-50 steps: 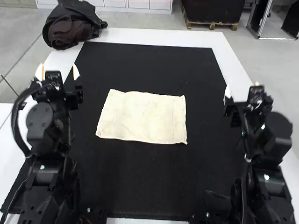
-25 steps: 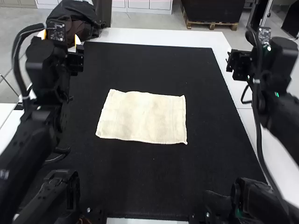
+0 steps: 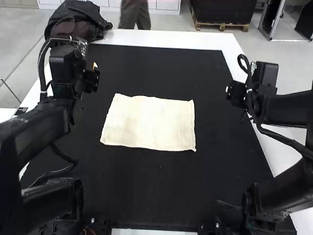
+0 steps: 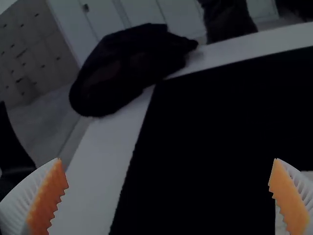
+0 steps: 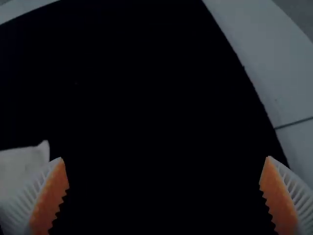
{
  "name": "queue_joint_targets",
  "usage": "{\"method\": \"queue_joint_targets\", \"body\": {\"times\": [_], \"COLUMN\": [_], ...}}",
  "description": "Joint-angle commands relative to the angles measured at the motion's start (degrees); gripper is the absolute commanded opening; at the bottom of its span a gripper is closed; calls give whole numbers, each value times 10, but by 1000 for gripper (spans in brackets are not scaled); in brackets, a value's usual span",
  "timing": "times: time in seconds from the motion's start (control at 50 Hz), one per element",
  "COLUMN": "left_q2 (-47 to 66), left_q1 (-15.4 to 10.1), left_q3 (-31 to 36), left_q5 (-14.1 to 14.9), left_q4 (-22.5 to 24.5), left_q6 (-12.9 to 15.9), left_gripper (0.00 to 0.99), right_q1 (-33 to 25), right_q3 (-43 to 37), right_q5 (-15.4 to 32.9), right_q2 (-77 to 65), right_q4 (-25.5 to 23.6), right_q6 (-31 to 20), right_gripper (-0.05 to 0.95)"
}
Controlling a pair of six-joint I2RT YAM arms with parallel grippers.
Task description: Fold the towel.
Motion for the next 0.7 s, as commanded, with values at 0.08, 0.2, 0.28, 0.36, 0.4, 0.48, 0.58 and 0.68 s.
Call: {"method": "queue_joint_targets", "body": {"times": [0.08, 0.2, 0.28, 0.36, 0.4, 0.48, 0.58, 0.68], "left_q2": [61, 109, 137, 167, 183, 225, 276, 319], "left_q1": [10, 9, 14, 13, 10, 8, 8, 8], "left_q3": [5, -5, -2, 9, 17, 30, 50, 72], "left_q5": [36, 71, 90, 94, 111, 151, 180, 180], "left_q4": [-22, -20, -13, -20, -32, -41, -51, -47], "left_q6": [-36, -64, -112, -147, -157, -176, -184, -184], "left_gripper": [954, 956, 954, 938, 939, 962, 962, 962], "right_q1": [14, 35, 51, 70, 80, 100, 111, 119], "right_q3": [-3, -8, -5, 2, 4, 9, 19, 32], "right_q5": [2, -21, -31, -42, -39, -17, -19, -28], "right_q2": [-5, 3, 18, 34, 41, 52, 72, 98], "right_q4": [9, 2, 0, -8, -12, -12, -7, -2], "right_q6": [-19, -20, -20, -19, -15, -11, -2, -3], "right_gripper": [903, 900, 898, 903, 910, 910, 910, 908]}}
